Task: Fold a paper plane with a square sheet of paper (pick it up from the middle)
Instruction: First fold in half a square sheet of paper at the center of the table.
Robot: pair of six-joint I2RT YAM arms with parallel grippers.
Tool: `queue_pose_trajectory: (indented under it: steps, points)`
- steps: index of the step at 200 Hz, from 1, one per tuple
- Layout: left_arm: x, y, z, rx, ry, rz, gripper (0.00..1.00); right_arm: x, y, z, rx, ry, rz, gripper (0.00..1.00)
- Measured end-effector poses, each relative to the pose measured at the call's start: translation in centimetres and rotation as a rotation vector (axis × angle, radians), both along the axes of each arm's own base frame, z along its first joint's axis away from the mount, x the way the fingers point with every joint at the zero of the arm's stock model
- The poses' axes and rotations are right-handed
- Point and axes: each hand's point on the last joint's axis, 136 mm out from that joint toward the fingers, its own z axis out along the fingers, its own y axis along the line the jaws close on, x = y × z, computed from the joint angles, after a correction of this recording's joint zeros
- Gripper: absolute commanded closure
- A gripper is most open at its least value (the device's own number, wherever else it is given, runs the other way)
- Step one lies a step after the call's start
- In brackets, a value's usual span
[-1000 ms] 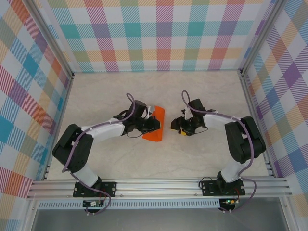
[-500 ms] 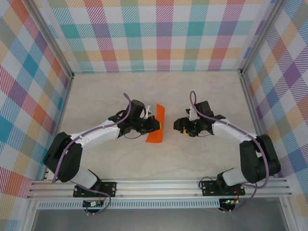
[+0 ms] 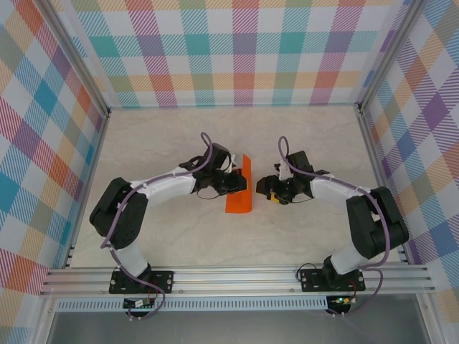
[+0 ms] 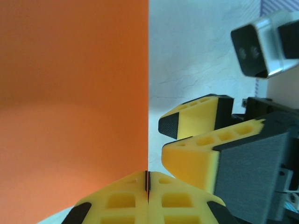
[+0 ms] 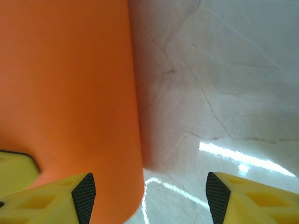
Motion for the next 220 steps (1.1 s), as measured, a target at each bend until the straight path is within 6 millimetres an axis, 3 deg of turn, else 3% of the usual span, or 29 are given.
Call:
queue_pose_trajectory:
  steps: [26, 67, 103, 157, 177, 207, 220]
  points:
    - [0.3, 0.4, -1.9, 0.028, 0.027, 0.0, 0.97, 1.0, 0.5, -0.9, 0.007, 0.01, 0.003, 0.34]
    - [1.2, 1.0, -2.3, -0.003, 0.026, 0.02, 0.96, 2.8, 1.3, -1.5, 0.007, 0.015, 0.004, 0.33]
    - [1.5, 3.0, -3.8, -0.044, 0.073, 0.055, 0.95, 4.1, 2.0, -2.0, 0.018, 0.024, -0.006, 0.35]
    - [1.8, 3.6, -3.7, -0.115, 0.078, 0.05, 0.93, 5.5, 4.3, -1.7, 0.029, 0.008, 0.03, 0.39]
    - [2.0, 3.7, -3.5, -0.131, 0.073, 0.047, 0.88, 5.9, 5.2, -1.9, 0.018, 0.008, 0.044, 0.43]
    - [2.2, 4.2, -3.8, -0.136, 0.069, 0.054, 0.69, 5.9, 5.6, -2.8, -0.009, 0.021, 0.047, 0.45]
    - [2.3, 4.4, -3.8, -0.136, 0.07, 0.059, 0.67, 5.8, 5.6, -3.0, -0.015, 0.025, 0.048, 0.45]
